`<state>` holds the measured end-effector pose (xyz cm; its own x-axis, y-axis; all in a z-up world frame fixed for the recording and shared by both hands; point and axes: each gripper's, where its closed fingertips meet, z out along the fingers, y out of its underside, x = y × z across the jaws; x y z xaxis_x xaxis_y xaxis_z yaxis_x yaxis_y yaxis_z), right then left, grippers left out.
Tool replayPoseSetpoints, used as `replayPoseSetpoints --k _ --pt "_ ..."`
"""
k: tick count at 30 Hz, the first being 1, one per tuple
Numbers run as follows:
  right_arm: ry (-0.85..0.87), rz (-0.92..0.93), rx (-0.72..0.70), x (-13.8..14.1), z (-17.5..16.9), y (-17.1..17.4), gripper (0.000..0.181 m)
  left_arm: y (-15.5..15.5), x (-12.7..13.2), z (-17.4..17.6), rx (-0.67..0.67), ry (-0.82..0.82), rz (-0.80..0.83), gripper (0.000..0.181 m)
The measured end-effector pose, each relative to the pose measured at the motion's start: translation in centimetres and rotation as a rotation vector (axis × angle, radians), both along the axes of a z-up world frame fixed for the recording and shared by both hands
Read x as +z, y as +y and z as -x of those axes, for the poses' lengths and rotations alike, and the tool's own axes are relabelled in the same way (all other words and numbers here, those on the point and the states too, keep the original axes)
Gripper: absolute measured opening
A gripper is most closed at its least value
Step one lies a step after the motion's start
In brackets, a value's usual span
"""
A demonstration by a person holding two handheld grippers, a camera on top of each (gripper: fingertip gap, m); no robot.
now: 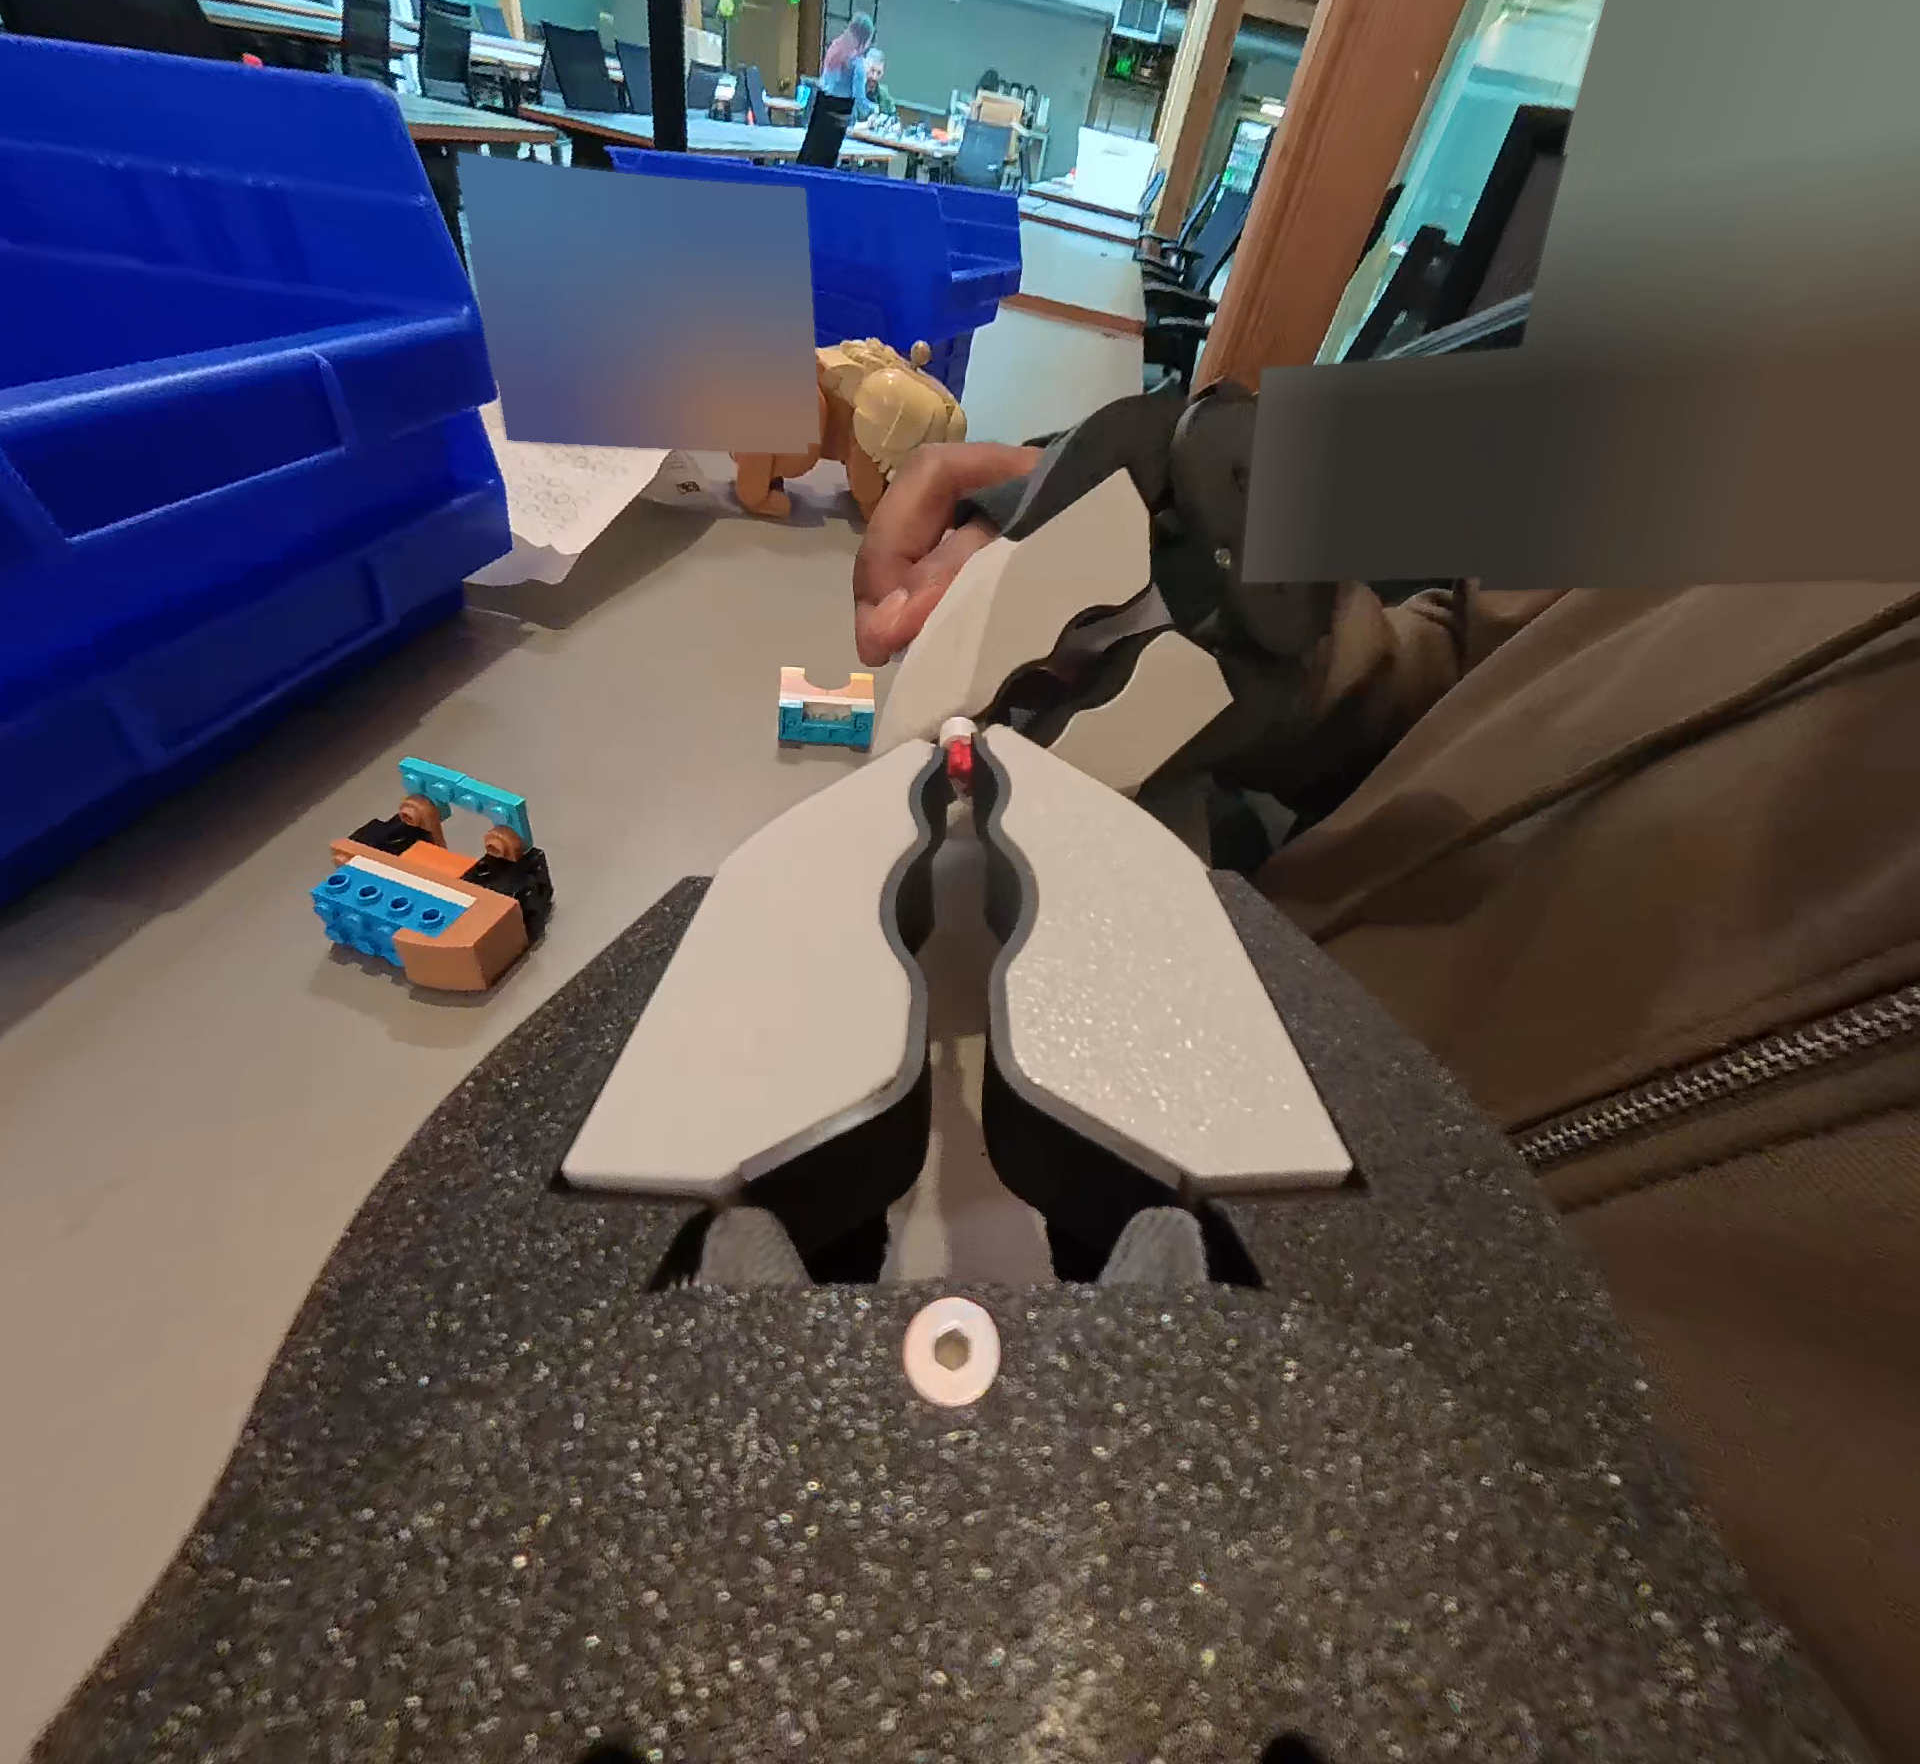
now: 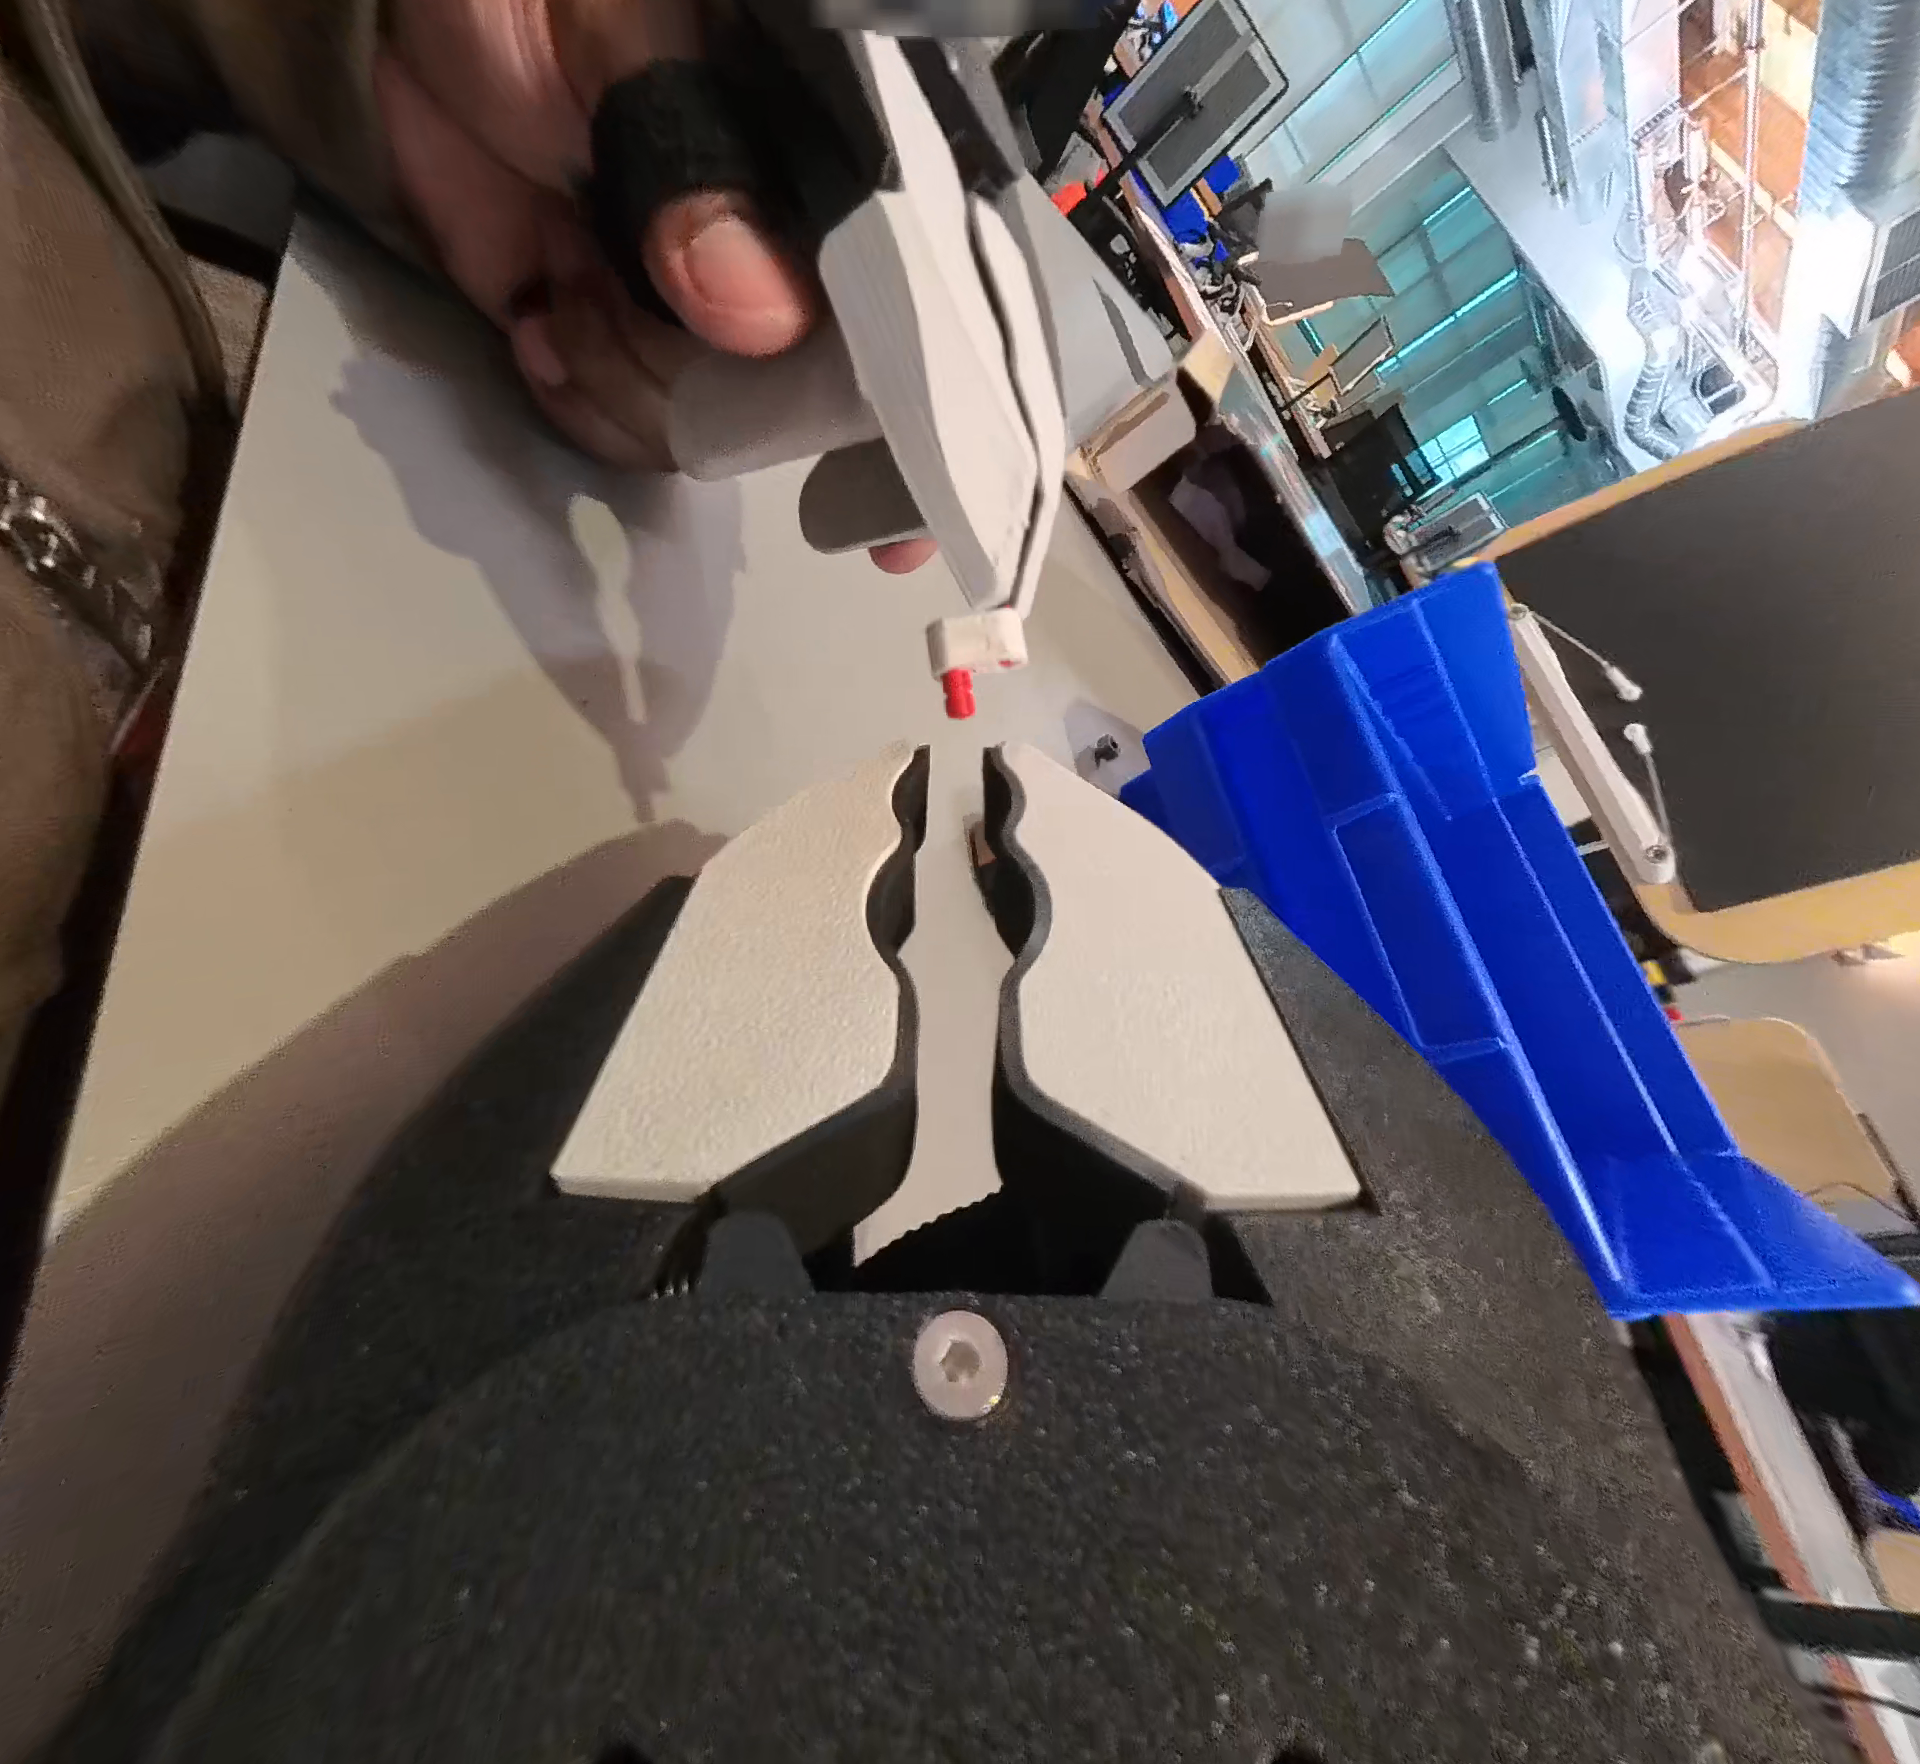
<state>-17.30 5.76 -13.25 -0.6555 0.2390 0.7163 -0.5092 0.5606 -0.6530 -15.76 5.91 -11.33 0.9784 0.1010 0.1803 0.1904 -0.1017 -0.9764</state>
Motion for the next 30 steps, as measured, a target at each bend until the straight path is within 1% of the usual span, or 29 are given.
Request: replayPoseSetpoints --k 4,7,11,14,17,22,30 --pt "0.058 -0.025 0.002 0.0 -0.3 -0.2 0.008 0.3 -0.8 0.5 0.052 0.019 0.066 0.004" --pt "0.1 -0.071 -0.024 -0.4 0.0 -0.1 0.008 0.3 -1.4 0.9 0.089 0.064 0.126 0.004" --pt "0.171 -0.167 -0.055 -1.1 0.1 -0.1 0.005 0.2 -2.1 0.8 0.109 0.131 0.191 0.004" --pt "0.179 -0.186 -0.059 -1.3 0.0 -0.1 0.005 0.0 -2.3 0.7 0.097 0.143 0.204 0.004" --pt "0.147 -0.166 -0.035 -1.2 -0.4 -0.2 0.005 -0.3 -2.2 0.4 0.05 0.088 0.192 0.004" --pt "0.043 -0.102 0.015 -0.9 -0.8 -0.3 0.005 -0.5 -2.1 0.2 0.008 0.061 0.18 0.004" --pt "-0.054 -0.051 0.056 -0.8 -1.2 -0.3 0.004 -0.6 -2.0 0.0 -0.025 0.084 0.176 0.003"
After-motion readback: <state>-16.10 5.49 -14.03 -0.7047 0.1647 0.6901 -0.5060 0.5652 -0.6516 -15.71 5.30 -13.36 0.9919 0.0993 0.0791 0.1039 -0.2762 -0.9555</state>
